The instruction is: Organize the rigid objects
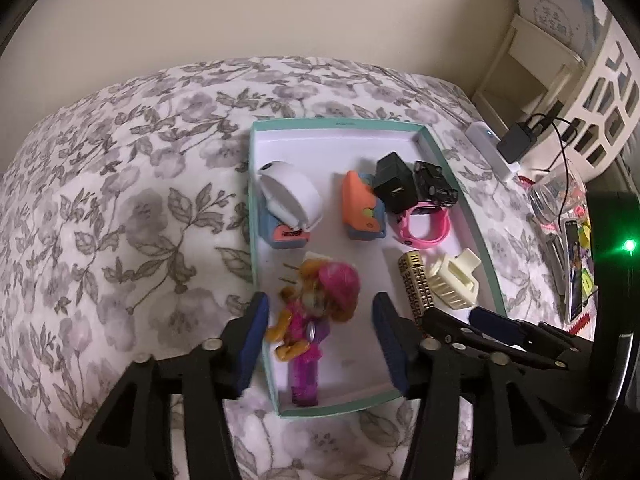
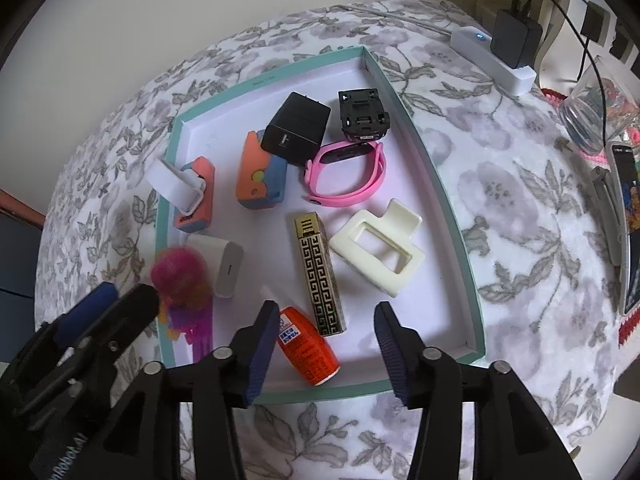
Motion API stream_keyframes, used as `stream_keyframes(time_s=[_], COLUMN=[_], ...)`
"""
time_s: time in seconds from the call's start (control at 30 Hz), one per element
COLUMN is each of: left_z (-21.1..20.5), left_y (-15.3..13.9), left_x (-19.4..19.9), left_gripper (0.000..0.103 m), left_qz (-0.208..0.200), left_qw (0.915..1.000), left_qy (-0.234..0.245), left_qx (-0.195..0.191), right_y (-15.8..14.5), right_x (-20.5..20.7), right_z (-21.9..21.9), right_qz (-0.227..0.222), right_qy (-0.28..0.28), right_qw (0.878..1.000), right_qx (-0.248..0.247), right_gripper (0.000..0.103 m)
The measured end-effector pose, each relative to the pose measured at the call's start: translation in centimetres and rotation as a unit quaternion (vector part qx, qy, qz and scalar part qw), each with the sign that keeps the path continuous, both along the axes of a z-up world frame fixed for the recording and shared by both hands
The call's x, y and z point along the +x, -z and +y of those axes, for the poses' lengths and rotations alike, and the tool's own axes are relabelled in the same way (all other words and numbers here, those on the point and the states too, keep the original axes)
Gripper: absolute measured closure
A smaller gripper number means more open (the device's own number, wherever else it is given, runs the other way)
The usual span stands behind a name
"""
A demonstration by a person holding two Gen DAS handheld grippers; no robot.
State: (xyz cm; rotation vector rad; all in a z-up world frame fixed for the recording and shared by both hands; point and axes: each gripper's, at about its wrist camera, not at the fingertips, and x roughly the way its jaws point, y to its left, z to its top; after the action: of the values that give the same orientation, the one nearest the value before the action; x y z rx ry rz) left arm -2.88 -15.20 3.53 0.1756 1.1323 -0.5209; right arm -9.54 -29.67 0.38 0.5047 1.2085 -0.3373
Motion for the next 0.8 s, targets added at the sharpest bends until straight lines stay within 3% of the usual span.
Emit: stream_keyframes(time_s=[0.07,0.17,0.33,0.57,0.8], left_z=[0.5,1.6,3.2,5.4,6.7], left_y=[-0.1,-0.3,0.2,1.0,0.9], left_x=[0.1,0.4,0.5,0.6,0.0], left_gripper=[0.033,0.033,0.033,0.033,0.033], left_qz=[0.001,-0.005,-0.023,-0.018,-0.023], left_qw=[0.9999,0.9995,0.9953,0.9908,0.9892], left_qy=[-0.011,-0.029,-0.052,-0.073,-0.086], left_qx=[-0.001,0.012,0.079,0.112,0.117], right_y=[0.1,0.2,0.2,-0.5,-1.8], right_x=[-0.1,-0.3,-0.6,-1.2,-1.8], right_z=[0.2,0.6,1.3,2.2,3.4], right_qz=[0.000,-0.001,-0.006,-0.023,-0.044], right_qy=[-0.002,-0.007,-0.017,-0.026,-0.036], right_qw=[1.000,1.000,1.000,0.998,0.996], right_qx=[-0.002,-0.007,-0.022,-0.048,-0.073], right_gripper=[0.043,0.035,0.025,0.002,0.000])
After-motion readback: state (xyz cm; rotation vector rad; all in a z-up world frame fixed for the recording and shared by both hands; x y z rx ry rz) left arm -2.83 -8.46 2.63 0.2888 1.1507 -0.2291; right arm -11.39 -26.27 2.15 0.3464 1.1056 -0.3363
